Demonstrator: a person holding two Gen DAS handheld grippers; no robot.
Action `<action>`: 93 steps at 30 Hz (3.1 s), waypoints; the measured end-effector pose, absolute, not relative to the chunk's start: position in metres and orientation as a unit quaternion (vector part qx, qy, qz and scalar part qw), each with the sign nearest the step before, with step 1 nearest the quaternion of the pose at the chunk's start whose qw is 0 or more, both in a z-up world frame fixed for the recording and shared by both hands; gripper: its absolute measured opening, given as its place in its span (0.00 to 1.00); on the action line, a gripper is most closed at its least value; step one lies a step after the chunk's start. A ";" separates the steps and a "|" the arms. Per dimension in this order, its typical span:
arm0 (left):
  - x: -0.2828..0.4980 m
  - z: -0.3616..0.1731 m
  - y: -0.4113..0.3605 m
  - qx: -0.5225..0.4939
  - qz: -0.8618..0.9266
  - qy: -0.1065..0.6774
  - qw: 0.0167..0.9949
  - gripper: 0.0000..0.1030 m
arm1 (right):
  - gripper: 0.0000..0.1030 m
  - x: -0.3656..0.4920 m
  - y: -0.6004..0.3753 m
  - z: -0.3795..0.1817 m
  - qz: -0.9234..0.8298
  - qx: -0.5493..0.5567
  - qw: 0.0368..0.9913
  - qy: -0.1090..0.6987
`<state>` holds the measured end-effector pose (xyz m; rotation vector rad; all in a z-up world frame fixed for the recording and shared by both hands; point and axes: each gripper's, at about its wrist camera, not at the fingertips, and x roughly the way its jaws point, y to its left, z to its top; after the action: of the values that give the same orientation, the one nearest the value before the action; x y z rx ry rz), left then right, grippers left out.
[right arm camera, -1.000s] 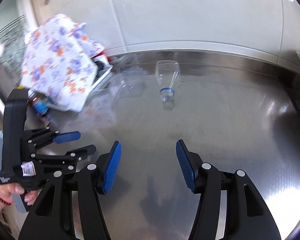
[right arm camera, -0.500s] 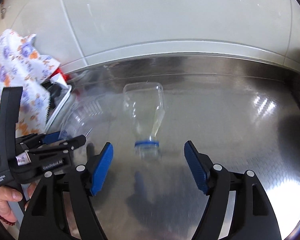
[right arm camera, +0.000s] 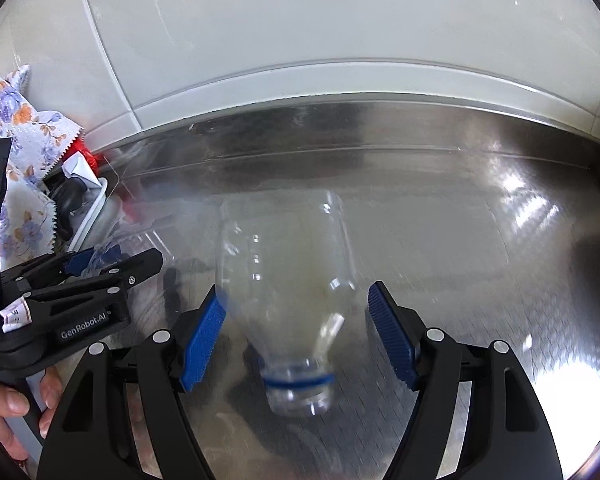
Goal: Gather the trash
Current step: 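Grasp the clear plastic tray with the left tool while the right grasps the clear bottle, then carry the plastic tray and clear bottle down over the wastebasket with both tools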
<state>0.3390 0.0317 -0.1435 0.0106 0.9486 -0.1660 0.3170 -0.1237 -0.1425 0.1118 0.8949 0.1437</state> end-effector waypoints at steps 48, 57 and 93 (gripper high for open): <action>0.090 -0.093 0.008 -0.027 -0.068 0.430 0.900 0.14 | 0.59 0.094 -0.189 -0.075 0.157 0.042 0.914 0.373; 0.016 -0.087 -0.009 -0.006 -0.098 0.422 0.901 0.14 | 0.59 0.014 -0.201 -0.079 0.138 0.058 0.915 0.375; -0.127 -0.278 -0.010 0.006 -0.153 0.539 0.829 0.14 | 0.59 -0.147 -0.177 -0.265 0.199 0.018 0.829 0.523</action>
<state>-0.1267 -0.0101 -0.2777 0.0120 1.1434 -0.3242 -0.1473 -0.1770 -0.2655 0.0391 1.1104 0.4216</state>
